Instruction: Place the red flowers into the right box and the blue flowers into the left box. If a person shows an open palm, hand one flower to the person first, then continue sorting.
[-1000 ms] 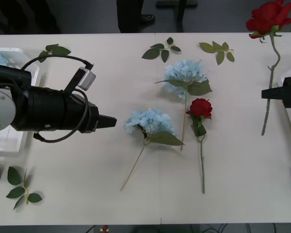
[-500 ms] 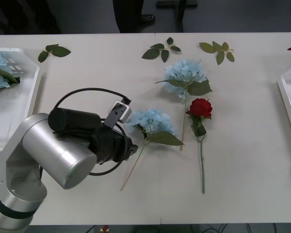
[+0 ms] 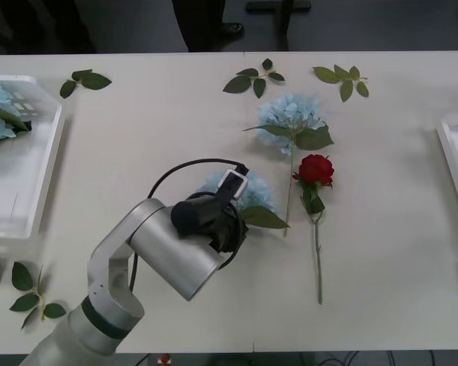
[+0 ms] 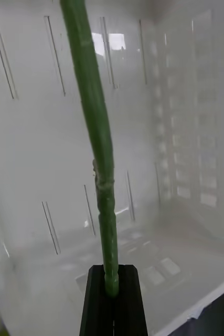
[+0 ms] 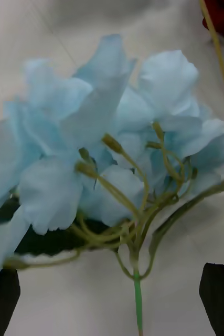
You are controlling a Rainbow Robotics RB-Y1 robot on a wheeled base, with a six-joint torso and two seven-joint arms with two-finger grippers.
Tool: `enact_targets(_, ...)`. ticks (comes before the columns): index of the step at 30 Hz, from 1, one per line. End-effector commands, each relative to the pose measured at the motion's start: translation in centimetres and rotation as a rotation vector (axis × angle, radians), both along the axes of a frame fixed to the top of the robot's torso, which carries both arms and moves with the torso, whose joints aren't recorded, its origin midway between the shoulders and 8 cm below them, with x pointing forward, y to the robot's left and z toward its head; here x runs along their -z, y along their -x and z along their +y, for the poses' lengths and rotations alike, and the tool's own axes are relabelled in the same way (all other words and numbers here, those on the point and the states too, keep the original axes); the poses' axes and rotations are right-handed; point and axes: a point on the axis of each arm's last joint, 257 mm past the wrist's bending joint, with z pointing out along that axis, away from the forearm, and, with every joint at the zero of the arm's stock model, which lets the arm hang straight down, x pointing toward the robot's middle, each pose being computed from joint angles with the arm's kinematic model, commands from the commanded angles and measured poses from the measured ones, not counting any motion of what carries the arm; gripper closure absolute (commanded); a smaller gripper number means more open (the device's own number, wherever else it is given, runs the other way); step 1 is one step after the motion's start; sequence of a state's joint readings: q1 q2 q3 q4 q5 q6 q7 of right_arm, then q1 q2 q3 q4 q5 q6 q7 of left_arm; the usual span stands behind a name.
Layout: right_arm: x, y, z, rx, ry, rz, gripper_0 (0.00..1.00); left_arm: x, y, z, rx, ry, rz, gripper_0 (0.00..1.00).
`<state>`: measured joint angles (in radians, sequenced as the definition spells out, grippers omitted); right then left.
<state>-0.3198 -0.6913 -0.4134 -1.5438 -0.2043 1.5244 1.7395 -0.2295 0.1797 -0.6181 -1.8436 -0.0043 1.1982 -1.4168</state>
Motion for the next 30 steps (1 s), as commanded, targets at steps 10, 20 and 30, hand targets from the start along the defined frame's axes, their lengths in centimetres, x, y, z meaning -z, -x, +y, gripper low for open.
enact_targets(10,0.7,-5.3,-2.6,-0.013,0.01,-0.075,1.0,1.0,-0.8,-1.7,0.044,-0.024,-0.036,0.14)
enact_targets(20,2.3,-4.7,-3.9,0.033,-0.042,-0.101,0.77,2.6,0.5,-1.4,0.062,-0.054,-0.016,0.14)
enact_targets(30,1.6,-4.9,-1.8,-0.007,-0.106,-0.098,0.0,3.7,0.8,-0.7,0.062,-0.078,-0.002,0.56)
